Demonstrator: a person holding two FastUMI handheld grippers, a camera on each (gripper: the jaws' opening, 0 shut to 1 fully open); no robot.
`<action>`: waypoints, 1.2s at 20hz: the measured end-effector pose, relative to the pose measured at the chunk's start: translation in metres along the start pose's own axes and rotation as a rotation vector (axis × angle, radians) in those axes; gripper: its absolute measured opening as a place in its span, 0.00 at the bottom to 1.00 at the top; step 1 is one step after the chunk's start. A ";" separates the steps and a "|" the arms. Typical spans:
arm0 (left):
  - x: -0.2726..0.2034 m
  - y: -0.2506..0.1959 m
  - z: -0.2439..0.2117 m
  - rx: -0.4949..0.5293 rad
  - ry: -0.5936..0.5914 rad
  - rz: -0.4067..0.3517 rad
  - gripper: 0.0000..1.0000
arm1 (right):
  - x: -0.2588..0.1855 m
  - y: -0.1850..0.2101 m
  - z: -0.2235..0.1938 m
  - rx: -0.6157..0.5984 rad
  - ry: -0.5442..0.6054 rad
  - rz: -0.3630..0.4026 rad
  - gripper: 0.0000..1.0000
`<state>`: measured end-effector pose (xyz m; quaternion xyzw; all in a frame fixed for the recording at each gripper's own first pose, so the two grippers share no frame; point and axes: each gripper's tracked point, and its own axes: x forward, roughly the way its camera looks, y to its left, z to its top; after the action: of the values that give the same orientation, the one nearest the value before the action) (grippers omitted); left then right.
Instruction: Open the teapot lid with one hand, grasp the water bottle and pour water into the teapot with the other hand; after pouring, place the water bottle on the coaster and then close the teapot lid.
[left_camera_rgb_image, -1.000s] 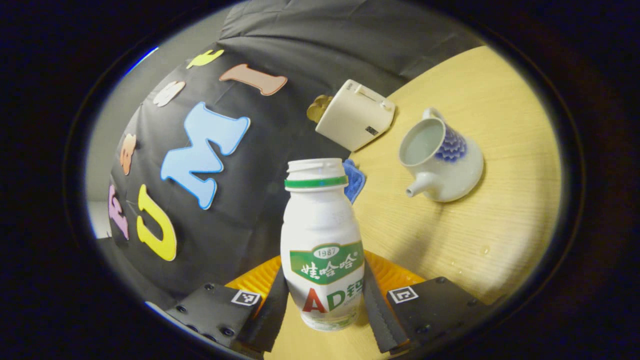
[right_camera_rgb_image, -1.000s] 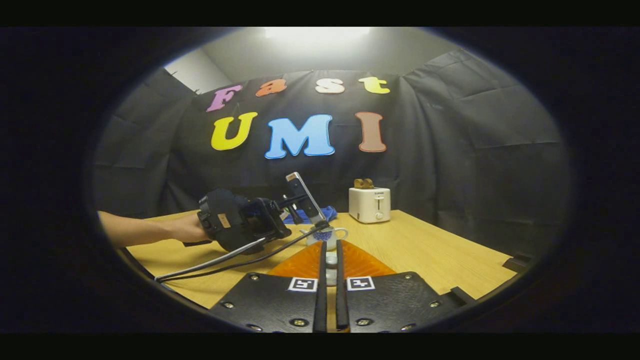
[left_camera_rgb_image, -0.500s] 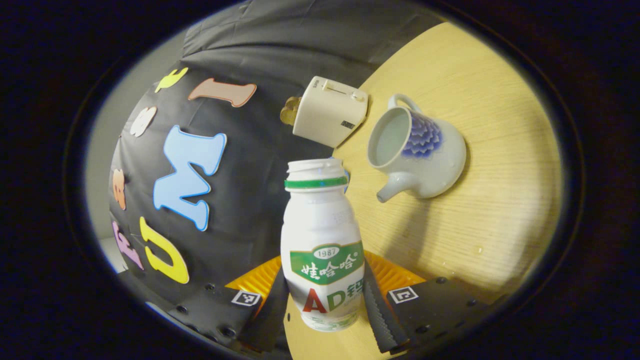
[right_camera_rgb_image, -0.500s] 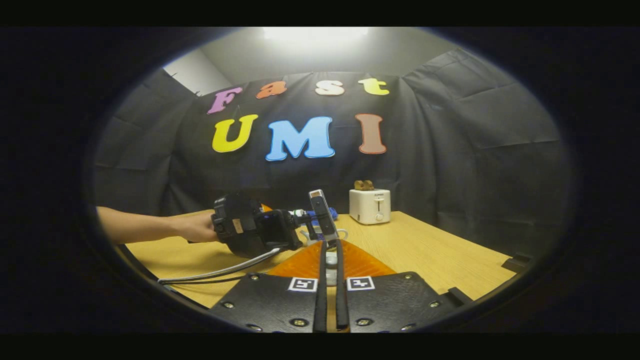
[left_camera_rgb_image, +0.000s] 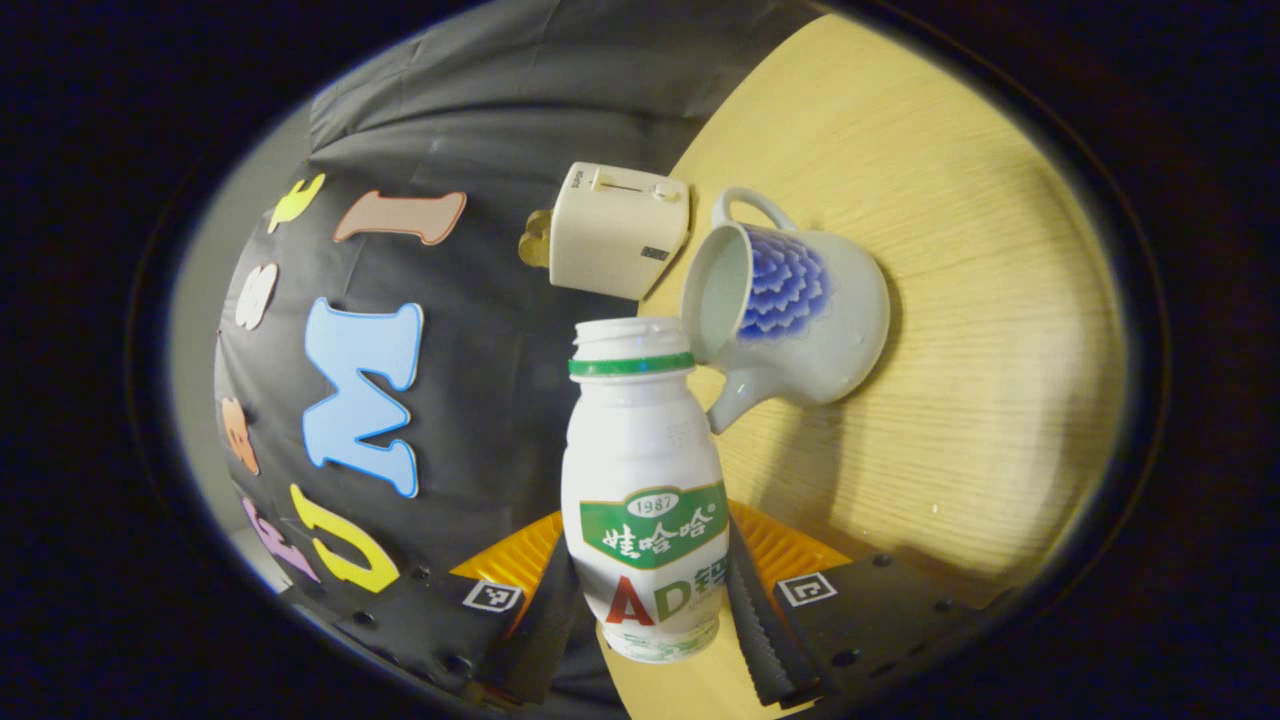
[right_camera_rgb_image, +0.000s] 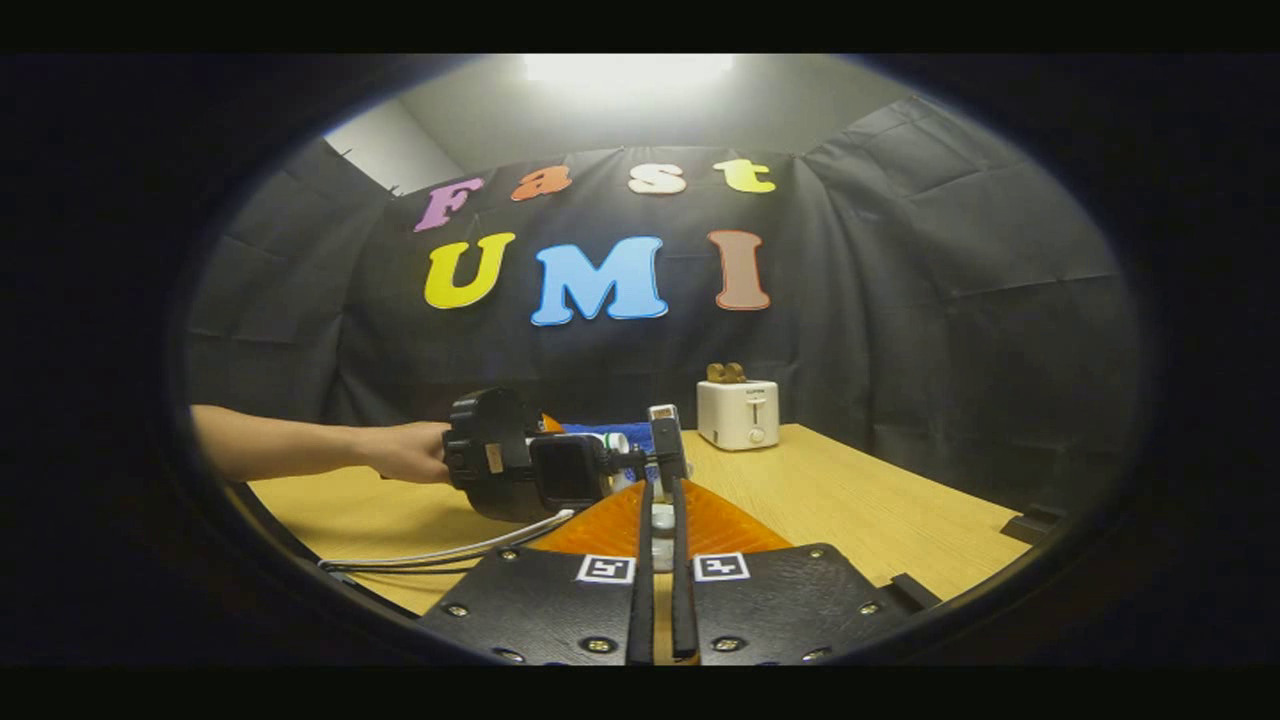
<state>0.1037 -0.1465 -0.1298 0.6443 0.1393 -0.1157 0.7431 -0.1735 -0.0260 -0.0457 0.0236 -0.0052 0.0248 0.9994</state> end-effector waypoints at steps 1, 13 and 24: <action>0.000 0.001 0.000 0.009 0.001 0.004 0.78 | 0.000 -0.001 0.000 0.002 0.000 -0.003 0.07; 0.000 0.004 -0.002 0.122 0.043 -0.009 0.71 | -0.001 -0.015 -0.006 0.025 0.014 -0.023 0.07; -0.003 0.005 0.008 0.235 0.056 0.011 0.78 | -0.003 -0.022 -0.005 0.003 0.010 -0.047 0.07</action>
<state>0.1034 -0.1536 -0.1227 0.7308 0.1419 -0.1094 0.6587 -0.1754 -0.0481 -0.0522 0.0250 0.0004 0.0012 0.9997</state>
